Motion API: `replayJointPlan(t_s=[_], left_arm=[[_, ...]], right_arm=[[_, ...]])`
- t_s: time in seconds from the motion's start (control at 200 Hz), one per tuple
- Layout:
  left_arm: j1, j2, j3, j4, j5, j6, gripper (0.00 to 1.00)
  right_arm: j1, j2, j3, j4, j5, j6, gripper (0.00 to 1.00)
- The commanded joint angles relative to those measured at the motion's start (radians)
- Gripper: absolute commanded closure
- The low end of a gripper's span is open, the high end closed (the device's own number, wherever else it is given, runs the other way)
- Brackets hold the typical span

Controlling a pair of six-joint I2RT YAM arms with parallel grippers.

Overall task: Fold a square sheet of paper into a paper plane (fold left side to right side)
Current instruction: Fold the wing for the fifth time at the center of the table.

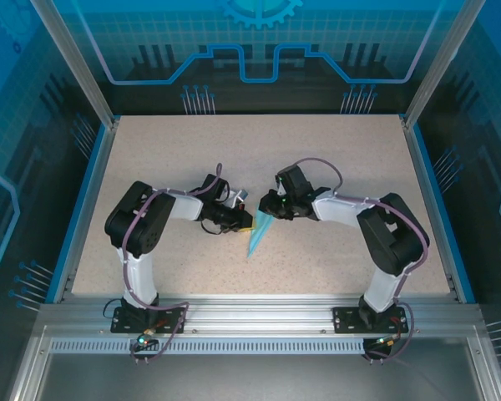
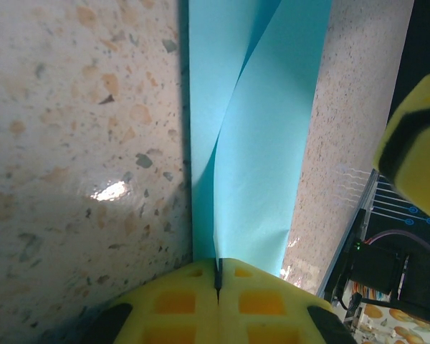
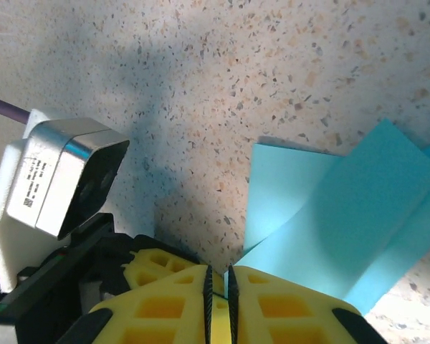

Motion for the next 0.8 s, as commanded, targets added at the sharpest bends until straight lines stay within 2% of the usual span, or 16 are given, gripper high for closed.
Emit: replayJointPlan(t_s=[0.0,0.405,0.795], left_arm=[[-0.003,0.058,0.006,-0.042,-0.075,0.048,0.98],[-0.005,0.067,0.015,-0.058,-0.078,0.065,0.98],[-0.005,0.076,0.017,-0.057,-0.078,0.057,0.98]], right_arm=[[0.013,0.043,0.046,-0.085,-0.005,-0.034,0.84],[0.023,0.085,0.079,-0.179,0.024,-0.072,0.84],[0.019,0.088,0.048,-0.177,0.039,-0.060,0.84]])
